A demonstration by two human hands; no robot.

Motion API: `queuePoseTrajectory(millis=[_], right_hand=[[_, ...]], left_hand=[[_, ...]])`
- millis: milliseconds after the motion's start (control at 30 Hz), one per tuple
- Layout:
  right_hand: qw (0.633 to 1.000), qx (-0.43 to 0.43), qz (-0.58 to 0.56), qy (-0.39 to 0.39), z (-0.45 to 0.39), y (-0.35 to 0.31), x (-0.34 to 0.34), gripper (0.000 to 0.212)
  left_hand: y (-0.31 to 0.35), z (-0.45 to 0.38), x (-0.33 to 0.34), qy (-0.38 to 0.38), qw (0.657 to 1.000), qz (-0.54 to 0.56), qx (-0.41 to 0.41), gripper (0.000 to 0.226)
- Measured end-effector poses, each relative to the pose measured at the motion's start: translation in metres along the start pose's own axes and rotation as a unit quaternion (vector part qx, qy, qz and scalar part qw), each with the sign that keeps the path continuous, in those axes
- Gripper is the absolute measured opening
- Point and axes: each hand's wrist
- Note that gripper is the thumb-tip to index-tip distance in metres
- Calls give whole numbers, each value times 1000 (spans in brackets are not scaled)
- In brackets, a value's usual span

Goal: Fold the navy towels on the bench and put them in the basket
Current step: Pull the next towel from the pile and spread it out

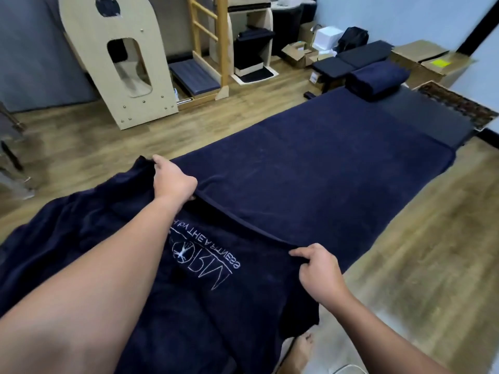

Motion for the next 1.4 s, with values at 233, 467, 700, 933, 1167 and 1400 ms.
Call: queuePoseTrajectory(millis=[233, 467, 700, 933, 1167, 1400], right_hand=[[999, -22, 21, -32, -52, 66, -89, 52], [990, -50, 99, -87, -99, 130, -170, 77], [984, -37, 170, -47, -151, 177, -236, 91], [982, -22, 182, -41, -207, 218, -293, 90], [979, -4, 197, -52, -283, 268, -358, 86], [982, -9, 173, -76, -329, 317, -413, 86]], left_hand=[[76, -27, 107, -54, 998, -12, 8, 112], [156, -42, 204, -59, 998, 20, 31, 109], [225, -62, 280, -71, 996, -1, 46, 107], [276, -104, 357, -82, 995, -8, 49, 106], [325, -153, 449, -114, 992, -31, 35, 107], [379, -185, 525, -122, 992, -21, 19, 105]])
Point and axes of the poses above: each hand's wrist, its own z-axis away from the middle knuckle, its own x-axis out of the palm, y = z × x, and after that the axes turned 10 degrees about -y, right-handed
